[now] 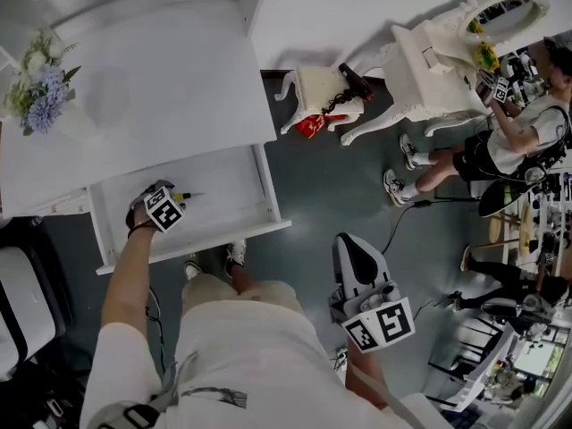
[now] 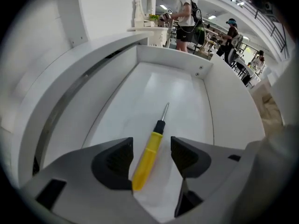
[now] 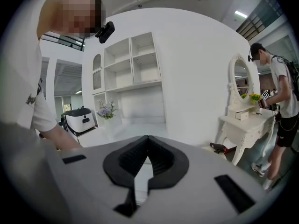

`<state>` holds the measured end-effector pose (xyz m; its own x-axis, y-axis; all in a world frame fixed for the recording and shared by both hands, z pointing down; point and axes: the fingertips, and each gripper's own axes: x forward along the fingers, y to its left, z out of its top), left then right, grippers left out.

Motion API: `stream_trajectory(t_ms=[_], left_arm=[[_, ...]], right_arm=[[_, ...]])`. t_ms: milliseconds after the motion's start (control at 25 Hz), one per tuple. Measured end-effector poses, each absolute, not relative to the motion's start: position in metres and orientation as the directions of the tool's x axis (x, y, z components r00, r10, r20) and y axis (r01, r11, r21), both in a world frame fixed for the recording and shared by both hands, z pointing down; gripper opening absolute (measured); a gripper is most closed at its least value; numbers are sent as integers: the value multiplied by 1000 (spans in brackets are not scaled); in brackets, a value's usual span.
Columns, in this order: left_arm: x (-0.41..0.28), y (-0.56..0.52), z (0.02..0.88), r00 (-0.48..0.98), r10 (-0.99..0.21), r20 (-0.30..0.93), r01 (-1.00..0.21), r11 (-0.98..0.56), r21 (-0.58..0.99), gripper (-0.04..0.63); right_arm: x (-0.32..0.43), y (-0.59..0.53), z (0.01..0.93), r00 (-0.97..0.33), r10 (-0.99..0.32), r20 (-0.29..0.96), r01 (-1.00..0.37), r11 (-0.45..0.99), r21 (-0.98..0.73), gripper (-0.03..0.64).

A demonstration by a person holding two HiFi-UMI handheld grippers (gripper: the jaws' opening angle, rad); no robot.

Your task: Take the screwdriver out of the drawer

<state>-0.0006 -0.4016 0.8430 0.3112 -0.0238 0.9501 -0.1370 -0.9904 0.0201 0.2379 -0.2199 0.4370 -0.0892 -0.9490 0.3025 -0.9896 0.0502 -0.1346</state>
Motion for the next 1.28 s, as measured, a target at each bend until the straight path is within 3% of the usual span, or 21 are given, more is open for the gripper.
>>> stream_trajectory(t_ms=[280,640,920,1280], left_arm=[[-5,-395,851,310,-20,950,-177,-984,37,229],[-2,-379,853,310,-55,949,-186,-982,4,91],[-7,-375,849,223,5,975,-267,-961,66,86],[-8,-376,807,348,-74,935,-332,-942,49,86]], right_arm=[[233,-214,435,-68,-954,293,-992,32,-125,9],[222,-195,428,-35,-960,279,-993,2,-117,9],[216,-167,420,6,-963,268,-993,-36,-108,9],[197,-156,415,-22,-972,233,-991,-9,-130,9]])
